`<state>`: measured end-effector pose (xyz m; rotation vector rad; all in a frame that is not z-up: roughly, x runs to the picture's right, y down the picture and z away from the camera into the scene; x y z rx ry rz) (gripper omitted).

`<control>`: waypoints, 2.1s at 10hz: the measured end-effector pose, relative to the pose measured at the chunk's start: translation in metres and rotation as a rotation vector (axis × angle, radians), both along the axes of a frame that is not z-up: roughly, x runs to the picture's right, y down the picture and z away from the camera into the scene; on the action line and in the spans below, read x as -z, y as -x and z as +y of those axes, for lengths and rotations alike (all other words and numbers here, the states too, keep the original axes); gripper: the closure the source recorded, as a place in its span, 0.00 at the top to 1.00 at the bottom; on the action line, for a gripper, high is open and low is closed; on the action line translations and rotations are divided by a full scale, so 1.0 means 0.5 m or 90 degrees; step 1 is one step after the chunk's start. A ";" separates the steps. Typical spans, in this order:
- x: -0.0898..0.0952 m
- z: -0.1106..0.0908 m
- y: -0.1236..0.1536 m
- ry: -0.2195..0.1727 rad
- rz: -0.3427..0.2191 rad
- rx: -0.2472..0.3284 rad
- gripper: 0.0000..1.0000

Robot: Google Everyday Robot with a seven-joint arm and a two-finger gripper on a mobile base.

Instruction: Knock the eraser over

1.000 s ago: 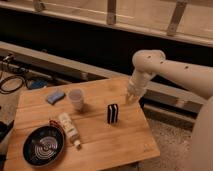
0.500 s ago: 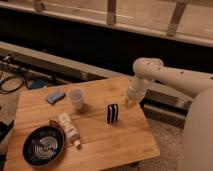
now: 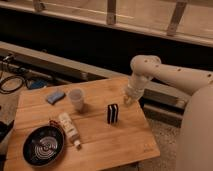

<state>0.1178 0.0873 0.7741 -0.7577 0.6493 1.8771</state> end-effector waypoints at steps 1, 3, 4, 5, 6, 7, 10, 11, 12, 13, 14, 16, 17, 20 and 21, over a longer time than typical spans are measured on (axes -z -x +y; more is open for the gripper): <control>-0.005 0.000 0.009 0.000 -0.004 0.005 0.02; -0.002 -0.006 0.013 0.002 -0.006 0.010 0.02; -0.003 -0.007 0.015 0.004 -0.007 0.013 0.02; -0.005 -0.008 0.020 0.004 -0.009 0.015 0.02; -0.007 -0.008 0.026 0.005 -0.012 0.019 0.02; -0.008 -0.009 0.031 0.006 -0.014 0.022 0.02; -0.009 -0.013 0.033 0.008 -0.016 0.027 0.02; -0.012 -0.015 0.040 0.009 -0.019 0.031 0.02; -0.012 -0.015 0.046 0.010 -0.022 0.035 0.02; -0.013 -0.015 0.049 0.012 -0.023 0.038 0.02; -0.013 -0.016 0.050 0.013 -0.024 0.042 0.02; -0.014 -0.017 0.052 0.015 -0.025 0.045 0.02; -0.016 -0.016 0.058 0.018 -0.027 0.049 0.02; -0.019 -0.012 0.071 0.026 -0.032 0.059 0.02; -0.020 -0.010 0.072 0.028 -0.033 0.062 0.02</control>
